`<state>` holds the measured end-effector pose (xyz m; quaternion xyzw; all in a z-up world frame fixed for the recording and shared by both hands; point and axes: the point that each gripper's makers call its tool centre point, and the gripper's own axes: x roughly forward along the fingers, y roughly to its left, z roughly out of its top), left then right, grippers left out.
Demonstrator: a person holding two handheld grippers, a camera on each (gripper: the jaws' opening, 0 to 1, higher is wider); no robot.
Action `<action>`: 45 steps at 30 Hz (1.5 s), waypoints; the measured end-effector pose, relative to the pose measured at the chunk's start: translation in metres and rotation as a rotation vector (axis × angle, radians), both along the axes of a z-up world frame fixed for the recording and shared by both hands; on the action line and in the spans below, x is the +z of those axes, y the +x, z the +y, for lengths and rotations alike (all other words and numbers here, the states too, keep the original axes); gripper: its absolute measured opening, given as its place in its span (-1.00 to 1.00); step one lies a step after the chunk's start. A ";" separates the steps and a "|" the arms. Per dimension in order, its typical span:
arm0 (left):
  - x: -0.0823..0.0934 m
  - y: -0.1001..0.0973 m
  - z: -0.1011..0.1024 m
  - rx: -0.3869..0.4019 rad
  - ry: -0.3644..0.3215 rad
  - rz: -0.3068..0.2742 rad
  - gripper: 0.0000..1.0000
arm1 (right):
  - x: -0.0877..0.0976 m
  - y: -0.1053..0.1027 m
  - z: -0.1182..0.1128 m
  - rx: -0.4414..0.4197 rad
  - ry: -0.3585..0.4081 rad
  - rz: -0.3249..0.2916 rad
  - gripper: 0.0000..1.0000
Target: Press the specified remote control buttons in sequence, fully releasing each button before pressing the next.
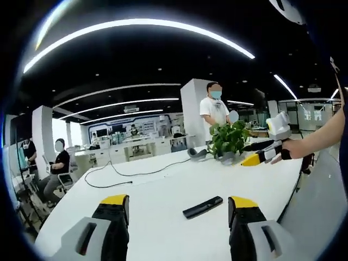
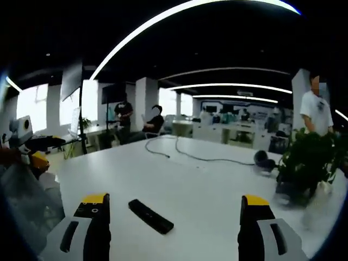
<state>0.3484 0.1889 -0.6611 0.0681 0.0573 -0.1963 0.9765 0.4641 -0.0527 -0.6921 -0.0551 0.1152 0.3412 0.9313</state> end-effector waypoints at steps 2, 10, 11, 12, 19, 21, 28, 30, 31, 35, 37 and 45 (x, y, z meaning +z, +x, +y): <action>0.000 0.001 0.002 0.003 -0.024 0.004 0.54 | 0.002 -0.007 0.000 0.000 -0.006 -0.006 0.94; 0.012 -0.001 0.004 0.003 -0.166 -0.006 0.50 | 0.017 -0.035 -0.002 -0.023 0.018 -0.004 0.94; 0.011 -0.001 0.005 0.007 -0.167 -0.002 0.49 | 0.021 -0.039 -0.004 -0.026 0.021 -0.010 0.94; 0.010 -0.001 0.006 0.014 -0.171 0.004 0.49 | 0.024 -0.041 -0.005 -0.028 0.023 -0.015 0.94; 0.010 -0.003 0.005 0.015 -0.204 0.020 0.49 | 0.039 -0.061 -0.014 -0.050 0.039 -0.039 0.95; 0.009 -0.003 0.005 0.014 -0.211 0.026 0.50 | 0.044 -0.068 -0.016 -0.061 0.045 -0.044 0.96; 0.007 -0.003 0.006 0.019 -0.216 0.037 0.56 | 0.057 -0.083 -0.023 -0.088 0.048 -0.081 0.98; 0.008 -0.004 0.006 0.020 -0.213 0.032 0.58 | 0.057 -0.087 -0.022 -0.083 0.043 -0.083 0.98; 0.007 -0.004 0.005 0.020 -0.205 0.032 0.59 | 0.057 -0.089 -0.021 -0.078 0.035 -0.084 0.98; 0.003 -0.004 0.002 0.022 -0.145 0.033 0.68 | 0.060 -0.094 -0.017 -0.068 0.027 -0.105 0.98; 0.004 -0.004 0.003 0.022 -0.150 0.033 0.73 | 0.061 -0.094 -0.016 -0.070 0.046 -0.108 0.98; 0.006 -0.003 0.007 0.052 -0.158 0.026 0.85 | 0.052 -0.098 -0.004 -0.039 0.058 -0.077 0.98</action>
